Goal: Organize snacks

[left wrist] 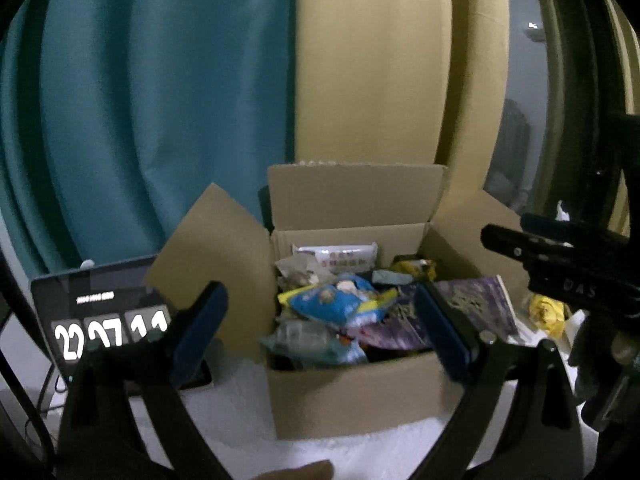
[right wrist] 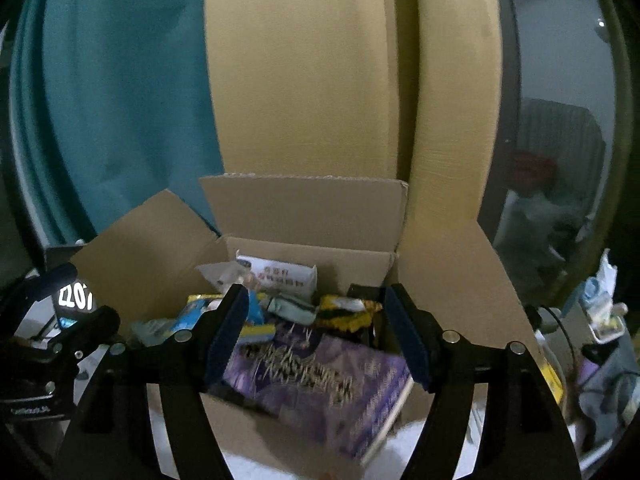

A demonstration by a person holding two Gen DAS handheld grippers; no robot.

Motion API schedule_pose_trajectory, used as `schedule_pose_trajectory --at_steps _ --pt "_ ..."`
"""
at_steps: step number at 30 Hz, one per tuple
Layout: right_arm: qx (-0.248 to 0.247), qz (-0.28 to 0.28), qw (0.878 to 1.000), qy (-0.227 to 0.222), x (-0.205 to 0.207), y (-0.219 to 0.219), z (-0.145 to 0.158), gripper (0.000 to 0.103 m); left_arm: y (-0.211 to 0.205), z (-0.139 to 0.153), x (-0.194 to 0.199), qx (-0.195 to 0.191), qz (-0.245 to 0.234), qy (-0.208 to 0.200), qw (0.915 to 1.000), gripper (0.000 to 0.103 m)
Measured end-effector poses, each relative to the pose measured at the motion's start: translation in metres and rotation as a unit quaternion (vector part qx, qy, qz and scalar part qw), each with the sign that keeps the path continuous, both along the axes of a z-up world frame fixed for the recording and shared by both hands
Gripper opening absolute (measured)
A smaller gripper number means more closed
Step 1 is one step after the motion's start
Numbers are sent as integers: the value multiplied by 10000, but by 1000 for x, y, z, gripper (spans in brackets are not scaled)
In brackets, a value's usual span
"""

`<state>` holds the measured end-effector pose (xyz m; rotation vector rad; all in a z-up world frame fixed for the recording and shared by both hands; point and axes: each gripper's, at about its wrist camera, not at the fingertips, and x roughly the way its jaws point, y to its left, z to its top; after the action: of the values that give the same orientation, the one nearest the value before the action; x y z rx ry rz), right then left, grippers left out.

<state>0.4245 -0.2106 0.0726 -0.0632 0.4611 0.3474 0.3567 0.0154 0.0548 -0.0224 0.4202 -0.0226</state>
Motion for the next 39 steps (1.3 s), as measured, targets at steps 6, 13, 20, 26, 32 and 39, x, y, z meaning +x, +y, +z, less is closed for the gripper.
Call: schedule_pose_trajectory --at_steps 6,13,20,26,32,39 --pt "-31 -12 10000 -90 -46 -8 -2 74 -5 -1 -43 -54 5 -97 9999 95" --pt "-98 -41 9997 -225 -94 -16 -9 74 -7 -5 -90 -119 62 -233 9996 95" --pt "-132 -117 9984 -532 -150 -19 -11 74 -7 -8 -138 -130 142 -466 9987 95" --pt "-123 -194 9958 -883 -194 -23 -2 74 -11 -1 -174 -59 173 -752 9970 95" --pt "-35 -268 9917 -1255 -237 -31 10 75 -19 11 -212 12 113 -1135 9935 95" --pt "76 -374 9875 -1531 -275 -44 16 76 -29 22 -247 59 -17 -1461 9892 95"
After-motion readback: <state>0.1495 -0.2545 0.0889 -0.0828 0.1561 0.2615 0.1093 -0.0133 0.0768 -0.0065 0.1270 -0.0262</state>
